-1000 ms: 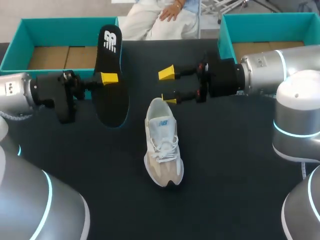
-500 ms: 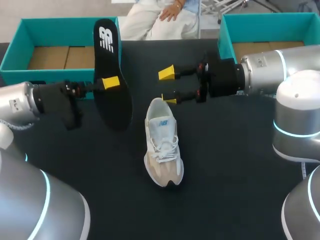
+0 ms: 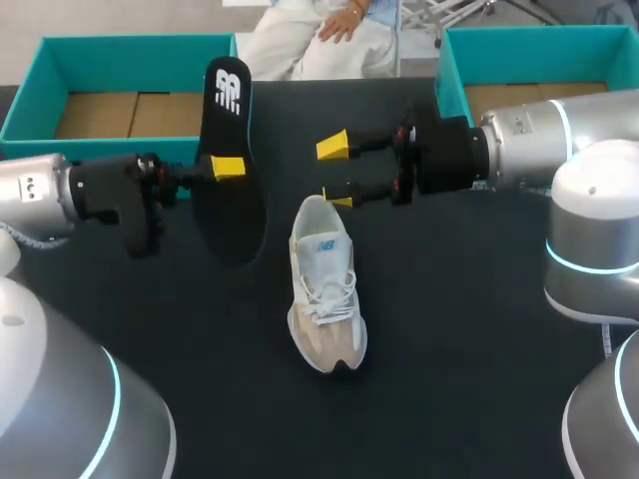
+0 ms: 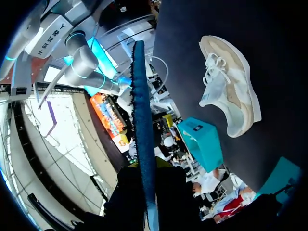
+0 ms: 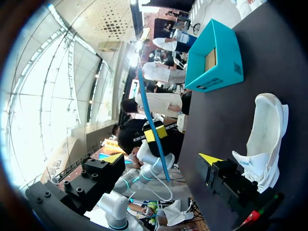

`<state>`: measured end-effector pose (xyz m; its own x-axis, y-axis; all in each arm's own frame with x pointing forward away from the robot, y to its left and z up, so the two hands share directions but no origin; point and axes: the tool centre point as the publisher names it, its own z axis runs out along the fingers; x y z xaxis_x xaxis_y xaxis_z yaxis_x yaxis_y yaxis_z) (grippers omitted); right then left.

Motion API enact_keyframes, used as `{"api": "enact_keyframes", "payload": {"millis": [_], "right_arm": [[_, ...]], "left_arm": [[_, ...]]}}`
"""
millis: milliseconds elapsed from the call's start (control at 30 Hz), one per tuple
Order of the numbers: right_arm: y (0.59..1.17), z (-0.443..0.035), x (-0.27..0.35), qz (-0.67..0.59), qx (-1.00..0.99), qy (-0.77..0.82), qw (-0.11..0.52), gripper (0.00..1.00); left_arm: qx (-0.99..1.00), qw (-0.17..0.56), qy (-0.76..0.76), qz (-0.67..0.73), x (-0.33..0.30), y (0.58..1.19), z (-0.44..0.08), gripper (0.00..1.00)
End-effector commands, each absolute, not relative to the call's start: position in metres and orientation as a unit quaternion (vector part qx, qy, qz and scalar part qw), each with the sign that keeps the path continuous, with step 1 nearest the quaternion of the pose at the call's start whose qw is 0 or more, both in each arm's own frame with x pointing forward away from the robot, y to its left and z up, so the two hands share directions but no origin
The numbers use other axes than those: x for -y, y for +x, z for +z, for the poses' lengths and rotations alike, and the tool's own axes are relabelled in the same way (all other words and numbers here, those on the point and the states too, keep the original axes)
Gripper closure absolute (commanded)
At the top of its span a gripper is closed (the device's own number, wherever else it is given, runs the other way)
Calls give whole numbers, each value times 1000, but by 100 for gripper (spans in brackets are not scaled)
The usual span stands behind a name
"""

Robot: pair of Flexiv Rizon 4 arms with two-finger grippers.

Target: Take the shoe out of the shoebox, open the shoe tongue, remove and reinsert the insole, then place the shoe into the shoebox

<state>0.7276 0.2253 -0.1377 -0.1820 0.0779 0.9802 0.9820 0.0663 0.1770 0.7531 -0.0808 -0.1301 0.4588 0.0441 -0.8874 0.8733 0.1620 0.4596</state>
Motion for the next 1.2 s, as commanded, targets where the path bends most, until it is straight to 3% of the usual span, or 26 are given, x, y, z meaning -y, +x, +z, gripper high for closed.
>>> {"api": "enact_keyframes", "payload": {"millis": [33, 533, 667, 900, 1200], "right_arm": [[728, -139, -230, -507, 578, -459, 445, 0], [729, -140, -263, -516, 597, -433, 436, 0], [726, -141, -268, -512, 599, -430, 440, 51], [721, -146, -273, -517, 598, -424, 442, 64], [723, -154, -276, -519, 593, -420, 451, 71]], "left_arm": [[-421, 645, 542, -335, 87, 758, -129, 100], [-422, 649, 539, -332, 116, 775, -133, 100], [-417, 645, 544, -338, 125, 781, -137, 100], [-430, 644, 531, -344, 137, 787, -142, 100], [-433, 643, 522, -356, 142, 787, -142, 100]]}}
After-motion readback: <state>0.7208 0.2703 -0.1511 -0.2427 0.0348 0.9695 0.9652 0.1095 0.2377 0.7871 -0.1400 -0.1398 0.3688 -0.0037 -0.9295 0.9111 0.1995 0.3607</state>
